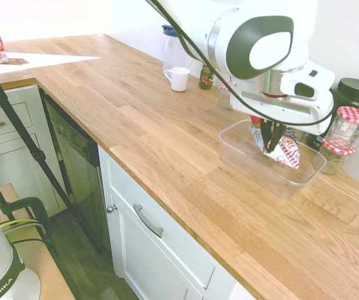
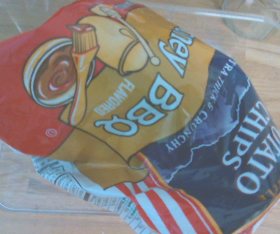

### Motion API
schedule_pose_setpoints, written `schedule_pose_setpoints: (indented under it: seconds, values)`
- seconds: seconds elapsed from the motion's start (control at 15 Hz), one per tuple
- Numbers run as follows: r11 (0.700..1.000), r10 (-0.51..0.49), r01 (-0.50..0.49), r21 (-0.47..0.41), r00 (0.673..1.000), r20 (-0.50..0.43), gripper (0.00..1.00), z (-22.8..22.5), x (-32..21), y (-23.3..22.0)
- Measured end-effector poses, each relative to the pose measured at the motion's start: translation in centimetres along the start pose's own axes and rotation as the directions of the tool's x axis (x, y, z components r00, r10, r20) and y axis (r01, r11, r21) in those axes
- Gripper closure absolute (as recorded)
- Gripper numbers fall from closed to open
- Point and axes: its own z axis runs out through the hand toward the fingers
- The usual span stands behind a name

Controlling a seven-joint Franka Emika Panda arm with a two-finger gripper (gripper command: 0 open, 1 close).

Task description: Put the chip bag into the container

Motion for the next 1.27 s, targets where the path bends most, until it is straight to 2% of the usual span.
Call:
schedule_pose_setpoints:
  seconds: [0.2,0.27,1.07,1.27]
  values:
    - [1.0,-0.014,0.014,-0.02,1.0,-0.003,1.0,2.1,-0.2,0.5]
    - [1.0,-0.016,0.016,-0.024,1.0,-0.001,0.0,2.4,-0.2,0.5]
    - [0.999,-0.019,0.018,-0.038,1.0,-0.003,0.0,2.4,-0.4,0.3]
    - [1.0,-0.024,0.024,-0.011,1.0,-0.01,0.0,0.0,-0.8,-0.6]
